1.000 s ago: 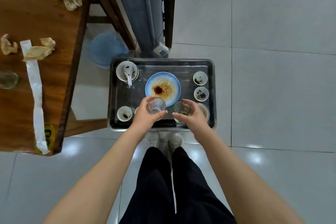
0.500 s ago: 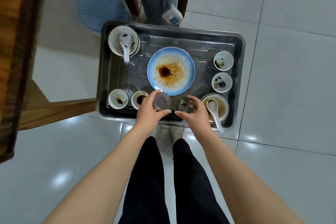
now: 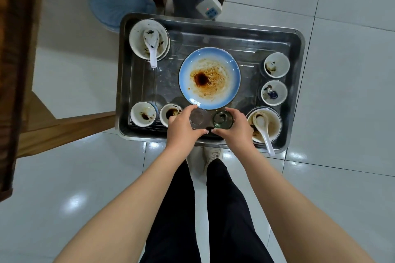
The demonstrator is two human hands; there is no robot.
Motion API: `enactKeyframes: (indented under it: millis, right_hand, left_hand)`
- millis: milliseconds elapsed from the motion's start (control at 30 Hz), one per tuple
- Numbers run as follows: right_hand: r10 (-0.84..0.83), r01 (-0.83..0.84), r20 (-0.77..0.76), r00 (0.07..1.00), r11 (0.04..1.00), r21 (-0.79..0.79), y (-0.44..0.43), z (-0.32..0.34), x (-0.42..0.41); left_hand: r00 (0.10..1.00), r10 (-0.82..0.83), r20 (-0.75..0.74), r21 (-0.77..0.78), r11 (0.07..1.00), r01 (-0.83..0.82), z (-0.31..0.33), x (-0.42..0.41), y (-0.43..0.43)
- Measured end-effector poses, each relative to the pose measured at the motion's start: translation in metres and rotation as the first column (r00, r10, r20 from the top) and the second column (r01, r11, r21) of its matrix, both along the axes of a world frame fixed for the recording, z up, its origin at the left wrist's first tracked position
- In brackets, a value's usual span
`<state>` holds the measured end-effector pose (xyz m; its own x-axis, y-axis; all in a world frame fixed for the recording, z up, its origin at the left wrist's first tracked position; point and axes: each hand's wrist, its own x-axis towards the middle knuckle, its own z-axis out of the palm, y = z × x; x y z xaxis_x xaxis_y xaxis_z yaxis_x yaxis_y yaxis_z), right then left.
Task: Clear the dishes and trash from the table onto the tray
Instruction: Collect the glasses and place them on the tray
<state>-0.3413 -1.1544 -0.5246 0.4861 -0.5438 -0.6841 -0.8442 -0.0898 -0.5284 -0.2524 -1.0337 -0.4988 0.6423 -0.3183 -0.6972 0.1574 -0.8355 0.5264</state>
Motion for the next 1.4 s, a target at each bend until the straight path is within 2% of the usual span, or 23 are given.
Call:
enactKeyframes:
  millis: [200,533,700,1000,1400]
  right_hand:
    - [0.041,-0.041,-0.005,0.999,0.999,0.023,-0.001,0.002,-0.003]
    - [-0.067,0.068,-0.016,0.998,0.995,0.072,0.003,0.005,-0.009]
    - [-0.086,0.09,-0.054,0.995,0.994,0.064,0.005,0.005,-0.011]
    - [-0.115,0.121,-0.085,0.99,0.989,0.081,0.006,0.006,-0.01]
    - [0.025,-0.012,-0.134,0.991,0.995,0.101,0.0,0.016,-0.005]
  left_hand:
    - [0.99,-0.107,0.09,0.098,0.99,0.099,-0.006,0.003,-0.002]
    - [0.979,-0.196,0.055,0.211,0.961,0.18,-0.01,0.008,-0.006]
    - [0.941,-0.288,0.177,0.238,0.94,0.243,-0.017,0.007,-0.002]
    - [0.949,-0.196,0.246,0.201,0.968,0.148,-0.023,0.0,0.002]
    - [0.956,-0.168,0.242,0.158,0.979,0.132,-0.016,0.004,0.004]
